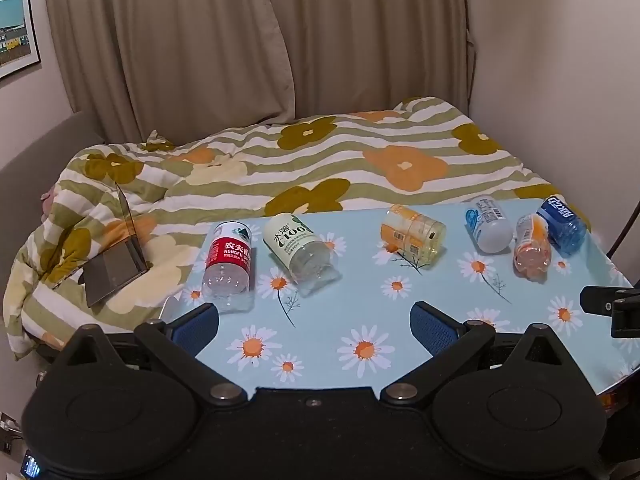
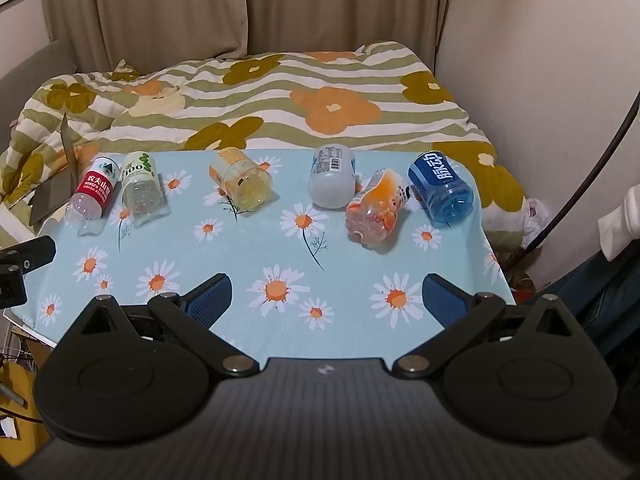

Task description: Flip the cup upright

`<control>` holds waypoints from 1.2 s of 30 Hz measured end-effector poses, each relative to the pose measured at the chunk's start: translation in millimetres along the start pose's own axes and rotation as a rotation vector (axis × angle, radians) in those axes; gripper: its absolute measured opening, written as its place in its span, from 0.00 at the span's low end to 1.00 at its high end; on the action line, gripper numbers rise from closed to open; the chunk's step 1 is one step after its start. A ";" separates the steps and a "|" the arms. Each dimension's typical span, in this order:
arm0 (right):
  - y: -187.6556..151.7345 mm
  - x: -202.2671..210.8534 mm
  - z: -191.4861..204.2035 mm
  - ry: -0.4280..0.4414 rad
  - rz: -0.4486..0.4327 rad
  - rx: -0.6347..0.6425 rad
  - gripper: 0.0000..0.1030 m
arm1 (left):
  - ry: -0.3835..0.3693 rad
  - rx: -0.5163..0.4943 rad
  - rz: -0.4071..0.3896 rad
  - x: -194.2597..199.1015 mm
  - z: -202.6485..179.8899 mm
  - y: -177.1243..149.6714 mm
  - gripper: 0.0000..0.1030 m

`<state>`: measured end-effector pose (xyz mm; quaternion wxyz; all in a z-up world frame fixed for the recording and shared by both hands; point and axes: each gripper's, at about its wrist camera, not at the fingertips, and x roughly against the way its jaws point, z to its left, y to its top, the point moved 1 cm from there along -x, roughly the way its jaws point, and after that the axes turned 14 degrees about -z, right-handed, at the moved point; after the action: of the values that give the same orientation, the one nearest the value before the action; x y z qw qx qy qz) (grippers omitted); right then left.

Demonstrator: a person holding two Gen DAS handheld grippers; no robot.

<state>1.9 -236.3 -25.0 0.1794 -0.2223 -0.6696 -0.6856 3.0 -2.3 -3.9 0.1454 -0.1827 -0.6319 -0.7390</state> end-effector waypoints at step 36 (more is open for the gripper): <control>1.8 -0.8 2.6 0.000 0.005 -0.003 1.00 | -0.006 0.004 0.005 -3.8 -1.8 -1.2 1.00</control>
<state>3.7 -233.8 -23.9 0.1807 -0.2243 -0.6681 -0.6861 5.6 -4.0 -6.9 0.1457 -0.1863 -0.6334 -0.7368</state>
